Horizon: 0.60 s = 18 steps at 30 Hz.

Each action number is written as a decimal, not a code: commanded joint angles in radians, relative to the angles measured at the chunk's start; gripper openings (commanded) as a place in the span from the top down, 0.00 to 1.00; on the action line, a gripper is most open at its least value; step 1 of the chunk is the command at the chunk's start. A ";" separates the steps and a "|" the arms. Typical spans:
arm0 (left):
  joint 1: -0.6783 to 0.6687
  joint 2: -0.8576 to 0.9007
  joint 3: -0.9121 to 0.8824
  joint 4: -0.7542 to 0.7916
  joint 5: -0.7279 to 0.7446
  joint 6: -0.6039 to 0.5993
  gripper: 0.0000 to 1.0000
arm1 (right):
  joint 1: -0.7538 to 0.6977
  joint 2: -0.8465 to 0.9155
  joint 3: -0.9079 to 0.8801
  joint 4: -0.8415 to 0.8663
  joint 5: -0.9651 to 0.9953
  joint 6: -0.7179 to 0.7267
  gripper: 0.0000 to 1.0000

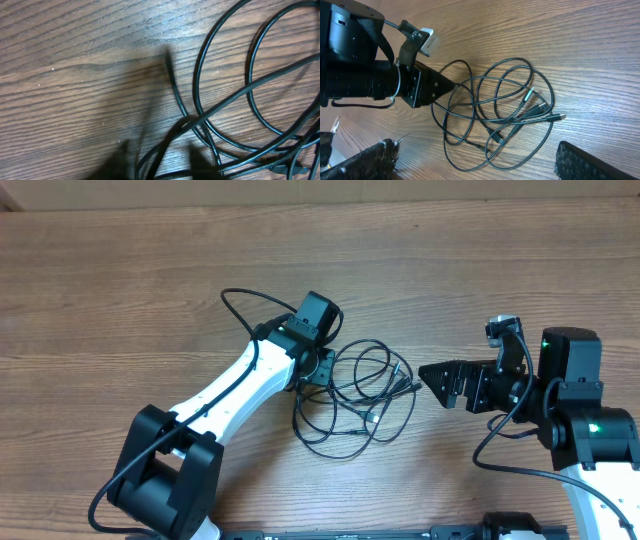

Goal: Untangle cables

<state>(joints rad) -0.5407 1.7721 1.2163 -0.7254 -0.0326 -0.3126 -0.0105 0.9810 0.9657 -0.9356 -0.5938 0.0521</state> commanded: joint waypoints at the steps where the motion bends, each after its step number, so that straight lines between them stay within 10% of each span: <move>1: 0.009 -0.001 0.009 0.005 0.024 -0.006 0.96 | 0.004 -0.009 0.024 0.002 0.010 0.000 0.00; 18: 0.019 -0.230 0.299 0.016 0.096 0.108 0.96 | 0.004 -0.001 0.023 -0.013 0.010 0.000 0.00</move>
<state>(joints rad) -0.5274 1.6463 1.4166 -0.7151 0.0383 -0.2546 -0.0105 0.9810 0.9657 -0.9474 -0.5941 0.0521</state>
